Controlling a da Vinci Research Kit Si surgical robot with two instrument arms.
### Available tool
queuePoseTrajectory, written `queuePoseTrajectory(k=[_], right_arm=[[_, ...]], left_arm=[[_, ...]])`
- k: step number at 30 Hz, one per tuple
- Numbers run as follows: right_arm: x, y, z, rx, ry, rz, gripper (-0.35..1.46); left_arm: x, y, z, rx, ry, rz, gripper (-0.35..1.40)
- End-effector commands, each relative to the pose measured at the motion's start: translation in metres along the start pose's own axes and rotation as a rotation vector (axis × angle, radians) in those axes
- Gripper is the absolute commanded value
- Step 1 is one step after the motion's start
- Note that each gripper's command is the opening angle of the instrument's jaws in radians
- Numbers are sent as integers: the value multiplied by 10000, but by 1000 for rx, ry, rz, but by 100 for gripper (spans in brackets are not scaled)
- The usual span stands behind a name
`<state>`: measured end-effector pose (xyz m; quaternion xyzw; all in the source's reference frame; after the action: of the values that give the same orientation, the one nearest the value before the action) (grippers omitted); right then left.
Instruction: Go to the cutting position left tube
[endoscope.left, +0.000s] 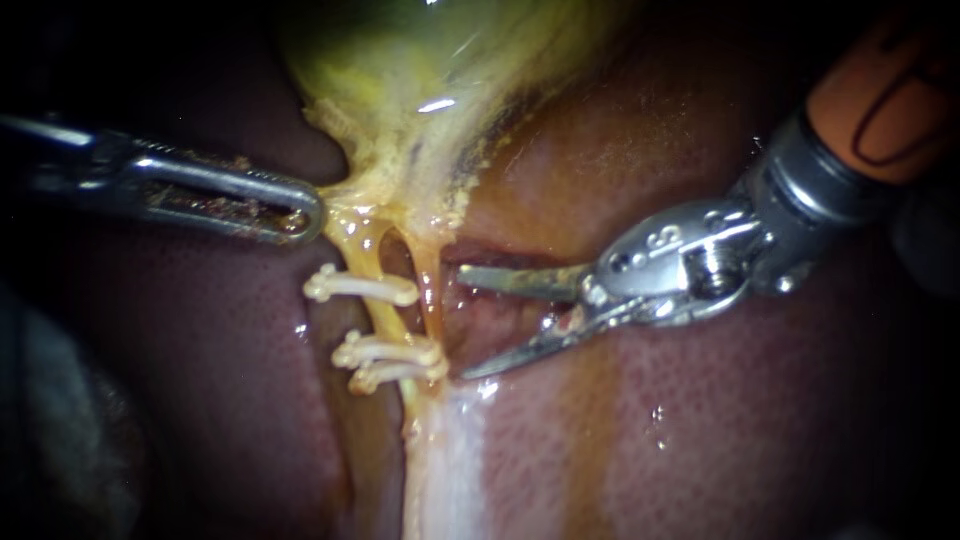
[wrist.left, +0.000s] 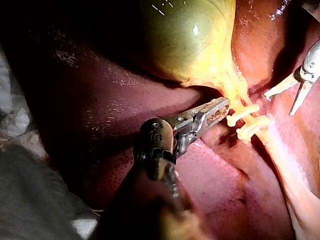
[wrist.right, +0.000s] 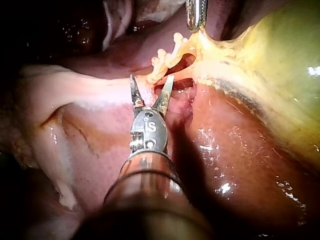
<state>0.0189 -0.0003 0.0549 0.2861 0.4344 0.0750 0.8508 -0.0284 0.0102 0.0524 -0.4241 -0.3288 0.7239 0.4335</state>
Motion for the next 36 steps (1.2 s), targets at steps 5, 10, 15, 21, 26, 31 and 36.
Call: queuePoseTrajectory(k=[5,10,15,21,26,31,36], right_arm=[[-5,-2,18,10,-10,16,142],[-6,-2,30,6,-12,18,142],[-8,0,37,5,-13,28,143],[-16,7,42,2,-14,43,143],[-24,13,46,6,-16,57,143],[-31,21,50,16,-20,65,143],[-33,27,54,33,-25,77,143]], left_arm=[[0,0,0,0,0,0,-35],[0,0,0,0,0,0,-35],[0,0,0,0,0,0,-35],[-1,0,0,0,0,0,-35],[-1,0,0,1,0,0,-35],[-1,0,1,1,0,1,-35],[-2,0,1,1,1,1,-35]])
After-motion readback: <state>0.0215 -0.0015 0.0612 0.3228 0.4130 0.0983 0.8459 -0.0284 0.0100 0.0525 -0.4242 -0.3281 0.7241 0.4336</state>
